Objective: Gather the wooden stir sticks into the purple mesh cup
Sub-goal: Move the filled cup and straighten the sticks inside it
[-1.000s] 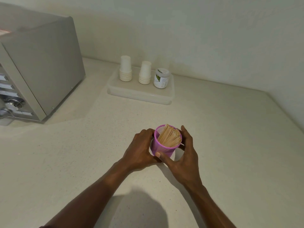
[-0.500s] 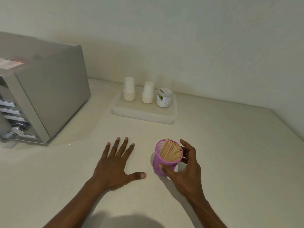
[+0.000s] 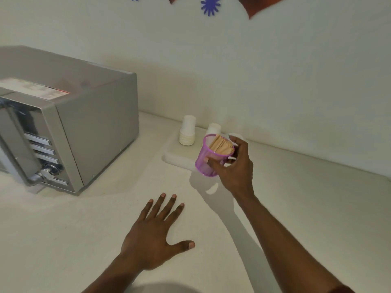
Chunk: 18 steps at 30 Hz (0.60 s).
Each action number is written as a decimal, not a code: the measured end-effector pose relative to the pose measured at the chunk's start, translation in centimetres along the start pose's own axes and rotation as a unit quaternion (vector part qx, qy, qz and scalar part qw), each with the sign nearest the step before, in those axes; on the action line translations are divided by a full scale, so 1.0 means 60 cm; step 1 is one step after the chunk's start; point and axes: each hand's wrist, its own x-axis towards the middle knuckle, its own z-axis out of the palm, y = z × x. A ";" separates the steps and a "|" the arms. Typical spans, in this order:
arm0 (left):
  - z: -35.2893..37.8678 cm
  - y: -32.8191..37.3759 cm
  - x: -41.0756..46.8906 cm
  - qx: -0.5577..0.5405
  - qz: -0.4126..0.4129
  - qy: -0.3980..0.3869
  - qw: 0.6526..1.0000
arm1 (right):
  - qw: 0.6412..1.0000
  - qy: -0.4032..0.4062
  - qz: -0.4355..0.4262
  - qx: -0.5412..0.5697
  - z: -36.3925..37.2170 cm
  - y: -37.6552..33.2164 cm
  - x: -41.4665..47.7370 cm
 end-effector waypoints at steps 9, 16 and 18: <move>-0.011 -0.001 0.005 -0.024 -0.009 -0.024 0.999 | 0.998 -0.018 -0.024 -0.059 0.121 0.021 0.150; -0.007 -0.003 0.013 -0.027 -0.047 -0.060 0.997 | 0.989 -0.067 0.007 -0.129 0.189 0.056 0.164; -0.007 -0.004 0.017 -0.018 -0.040 -0.070 0.997 | 0.987 -0.077 0.019 -0.142 0.204 0.063 0.162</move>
